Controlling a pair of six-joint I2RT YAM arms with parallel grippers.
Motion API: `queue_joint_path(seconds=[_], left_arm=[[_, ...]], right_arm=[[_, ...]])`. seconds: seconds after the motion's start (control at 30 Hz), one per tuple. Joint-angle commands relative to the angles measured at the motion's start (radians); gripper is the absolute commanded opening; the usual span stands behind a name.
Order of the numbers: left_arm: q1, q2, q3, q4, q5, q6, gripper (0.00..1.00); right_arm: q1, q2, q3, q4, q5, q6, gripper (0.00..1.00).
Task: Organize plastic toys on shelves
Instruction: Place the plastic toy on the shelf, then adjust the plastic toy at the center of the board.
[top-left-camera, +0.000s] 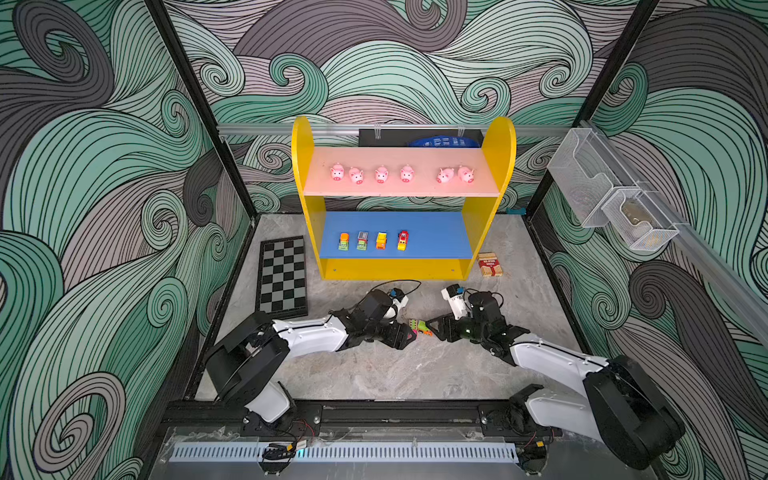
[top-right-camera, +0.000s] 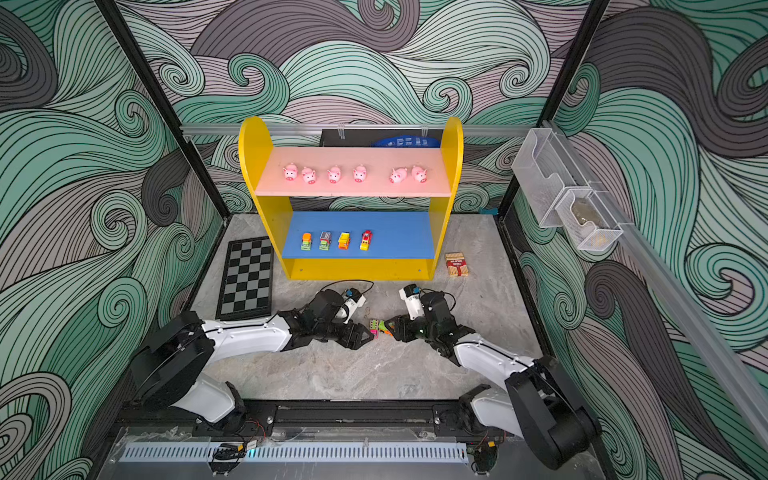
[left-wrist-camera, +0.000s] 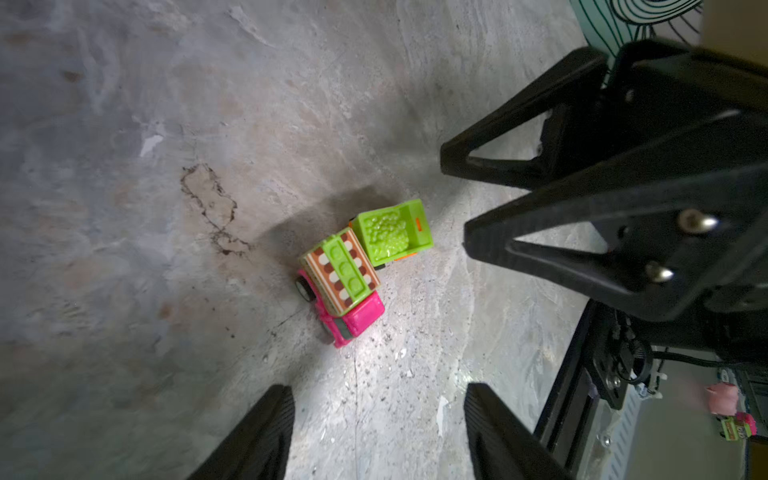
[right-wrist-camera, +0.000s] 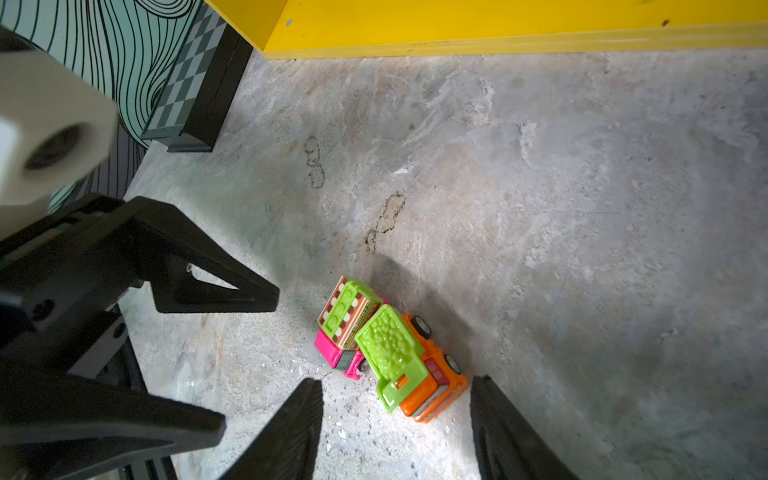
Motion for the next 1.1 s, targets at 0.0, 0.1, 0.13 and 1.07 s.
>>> queue_joint_path(seconds=[0.0,0.1,0.13,1.07], left_arm=[[-0.011,0.050,0.052,0.039,-0.043,-0.007,0.69],[-0.011,0.088,0.078,0.032,-0.072,0.002,0.68],[-0.012,0.100,0.088,0.028,-0.068,0.004,0.67],[-0.021,0.157,0.156,-0.105,-0.355,0.019,0.35]], right_arm=[[0.014,-0.018,0.005,-0.036,0.045,-0.020,0.65],[0.022,-0.015,0.016,-0.046,0.061,-0.026,0.66],[0.024,-0.013,0.017,-0.047,0.064,-0.028,0.66],[0.071,0.031,0.074,-0.119,0.098,-0.059,0.71]])
